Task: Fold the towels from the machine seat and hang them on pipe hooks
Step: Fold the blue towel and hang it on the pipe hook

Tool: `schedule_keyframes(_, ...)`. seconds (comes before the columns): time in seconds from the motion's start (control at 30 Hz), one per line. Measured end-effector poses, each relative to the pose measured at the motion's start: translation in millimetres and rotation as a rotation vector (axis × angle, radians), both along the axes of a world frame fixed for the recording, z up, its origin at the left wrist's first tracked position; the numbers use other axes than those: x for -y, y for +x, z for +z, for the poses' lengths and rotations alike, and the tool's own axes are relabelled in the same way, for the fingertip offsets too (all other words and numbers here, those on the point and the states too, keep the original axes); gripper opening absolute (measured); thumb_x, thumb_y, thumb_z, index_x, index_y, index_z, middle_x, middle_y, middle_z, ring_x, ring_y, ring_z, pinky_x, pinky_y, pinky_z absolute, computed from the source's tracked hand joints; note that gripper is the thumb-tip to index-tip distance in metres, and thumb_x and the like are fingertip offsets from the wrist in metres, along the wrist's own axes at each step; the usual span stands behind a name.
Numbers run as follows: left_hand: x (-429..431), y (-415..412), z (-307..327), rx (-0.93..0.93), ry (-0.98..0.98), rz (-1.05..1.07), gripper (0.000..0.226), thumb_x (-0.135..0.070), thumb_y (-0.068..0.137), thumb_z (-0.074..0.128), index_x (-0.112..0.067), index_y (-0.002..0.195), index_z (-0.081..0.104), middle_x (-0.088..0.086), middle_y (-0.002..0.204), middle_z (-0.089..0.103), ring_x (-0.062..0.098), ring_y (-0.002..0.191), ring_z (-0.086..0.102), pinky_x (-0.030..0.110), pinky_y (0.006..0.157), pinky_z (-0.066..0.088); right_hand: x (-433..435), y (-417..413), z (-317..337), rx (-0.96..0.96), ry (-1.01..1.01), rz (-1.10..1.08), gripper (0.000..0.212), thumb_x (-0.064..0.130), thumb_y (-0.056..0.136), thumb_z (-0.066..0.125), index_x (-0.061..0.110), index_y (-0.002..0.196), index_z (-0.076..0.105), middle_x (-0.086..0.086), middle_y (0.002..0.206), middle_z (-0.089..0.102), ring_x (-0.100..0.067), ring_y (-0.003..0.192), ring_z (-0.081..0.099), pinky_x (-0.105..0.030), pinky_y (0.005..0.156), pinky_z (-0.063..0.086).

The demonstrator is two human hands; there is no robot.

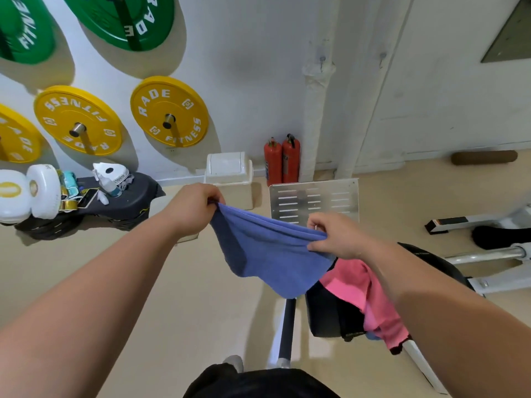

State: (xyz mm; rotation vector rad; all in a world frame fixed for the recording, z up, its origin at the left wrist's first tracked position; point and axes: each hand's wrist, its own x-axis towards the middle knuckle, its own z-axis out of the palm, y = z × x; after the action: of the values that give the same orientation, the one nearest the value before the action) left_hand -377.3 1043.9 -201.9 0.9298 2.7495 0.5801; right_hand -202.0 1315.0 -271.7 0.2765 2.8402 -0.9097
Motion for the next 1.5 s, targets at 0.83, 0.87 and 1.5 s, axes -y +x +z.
schedule_keyframes(0.83, 174, -196, -46, 0.841, 0.618, 0.359, 0.020, -0.012, 0.101, 0.056, -0.003, 0.092, 0.071, 0.013, 0.086, 0.068, 0.026, 0.075, 0.059, 0.039, 0.077, 0.055, 166, -169, 24, -0.451, -0.681, -1.027, 0.016, 0.022, 0.093, 0.069, 0.017, 0.078, 0.066, -0.004, 0.075, 0.066, -0.020, 0.073, 0.058, -0.035, 0.071, 0.047)
schedule_keyframes(0.87, 178, -201, -46, 0.803, 0.644, 0.412, 0.019, -0.012, 0.100, 0.057, -0.002, 0.093, 0.071, 0.014, 0.087, 0.069, 0.026, 0.076, 0.060, 0.042, 0.078, 0.056, 176, -177, 26, -0.477, -0.654, -1.048, 0.021, 0.020, 0.094, 0.069, 0.017, 0.074, 0.062, -0.002, 0.070, 0.061, -0.019, 0.069, 0.053, -0.032, 0.068, 0.044)
schedule_keyframes(1.5, 142, -212, -30, 0.819, 0.860, 0.436, 0.019, -0.012, 0.100, 0.057, -0.006, 0.090, 0.073, 0.008, 0.072, 0.073, 0.016, 0.064, 0.065, 0.029, 0.063, 0.056, 318, -309, 39, -0.484, -0.696, -0.695, 0.009, 0.010, 0.091, 0.068, 0.013, 0.084, 0.064, 0.003, 0.068, 0.059, -0.005, 0.058, 0.054, -0.020, 0.060, 0.047)
